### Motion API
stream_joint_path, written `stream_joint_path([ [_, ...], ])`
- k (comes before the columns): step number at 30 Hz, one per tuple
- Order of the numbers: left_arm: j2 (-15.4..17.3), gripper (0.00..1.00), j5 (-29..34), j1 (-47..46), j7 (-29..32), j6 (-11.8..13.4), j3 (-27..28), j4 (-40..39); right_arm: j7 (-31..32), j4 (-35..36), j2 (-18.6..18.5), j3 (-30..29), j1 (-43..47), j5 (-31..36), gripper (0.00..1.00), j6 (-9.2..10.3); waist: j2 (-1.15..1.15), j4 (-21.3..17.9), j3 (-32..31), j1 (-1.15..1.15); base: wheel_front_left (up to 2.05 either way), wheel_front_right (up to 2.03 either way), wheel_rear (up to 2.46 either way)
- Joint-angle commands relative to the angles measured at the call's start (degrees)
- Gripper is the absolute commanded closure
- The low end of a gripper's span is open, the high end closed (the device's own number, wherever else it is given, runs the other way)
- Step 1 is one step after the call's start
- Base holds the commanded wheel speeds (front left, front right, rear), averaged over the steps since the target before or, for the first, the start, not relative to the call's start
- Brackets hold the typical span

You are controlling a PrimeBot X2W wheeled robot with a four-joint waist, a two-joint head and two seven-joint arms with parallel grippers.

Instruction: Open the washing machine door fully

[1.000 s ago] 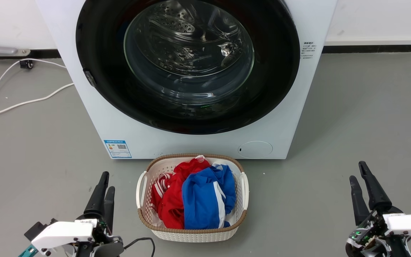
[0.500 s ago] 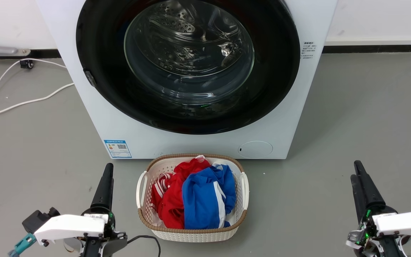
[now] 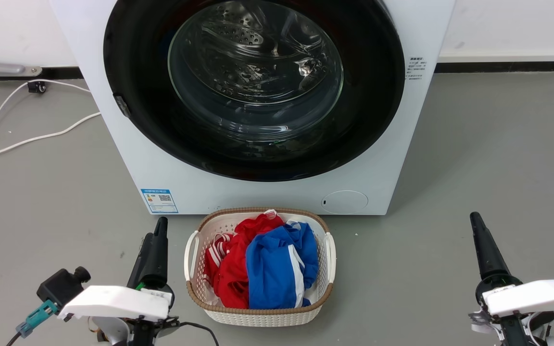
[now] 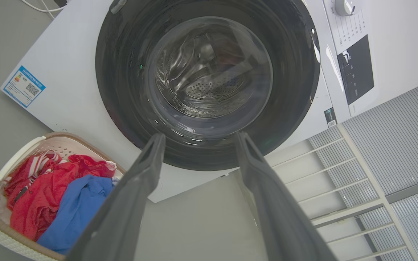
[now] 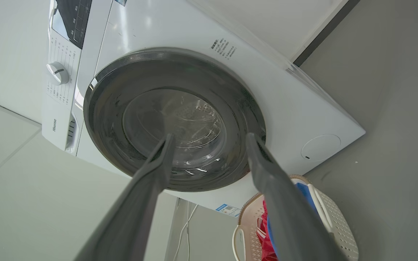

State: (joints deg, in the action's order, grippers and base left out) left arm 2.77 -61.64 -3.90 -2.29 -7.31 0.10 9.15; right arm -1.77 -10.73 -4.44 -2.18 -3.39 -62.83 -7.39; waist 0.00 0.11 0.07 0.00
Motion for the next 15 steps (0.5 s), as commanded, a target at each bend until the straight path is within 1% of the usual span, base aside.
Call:
stream_joint_path([
  [1,0.3,0.00,4.0,-0.4,-0.7,-0.1,-0.5,-1.1,-0.4,1.5,-0.5,0.1,-0.2,4.1,0.00,-0.05,0.00,0.0,0.0,0.00,0.00,0.00,0.00],
  [2,0.3,0.00,5.3,-0.4,-0.9,-0.1,-0.6,-1.2,-0.4,1.7,-0.5,0.2,-0.1,5.6,0.00,-0.06,0.00,0.1,0.0,0.00,0.00,0.00,0.00],
  [3,0.3,0.00,5.3,-0.4,-0.9,-0.1,-0.6,-1.2,-0.4,1.7,-0.5,0.2,-0.1,5.6,0.00,-0.06,0.00,0.1,0.0,0.00,0.00,0.00,0.00],
  [7,0.5,0.00,10.2,-0.4,-1.7,-0.1,-1.1,-1.5,-0.2,2.7,-0.5,0.4,0.1,10.8,0.00,-0.06,0.00,0.1,0.0,0.00,0.00,0.00,0.00],
  [15,1.1,0.00,19.0,-0.6,-3.2,0.1,-2.3,-2.4,0.9,4.3,-0.8,0.6,0.4,18.6,0.00,-0.07,0.00,0.2,0.0,0.00,0.00,0.00,0.00],
])
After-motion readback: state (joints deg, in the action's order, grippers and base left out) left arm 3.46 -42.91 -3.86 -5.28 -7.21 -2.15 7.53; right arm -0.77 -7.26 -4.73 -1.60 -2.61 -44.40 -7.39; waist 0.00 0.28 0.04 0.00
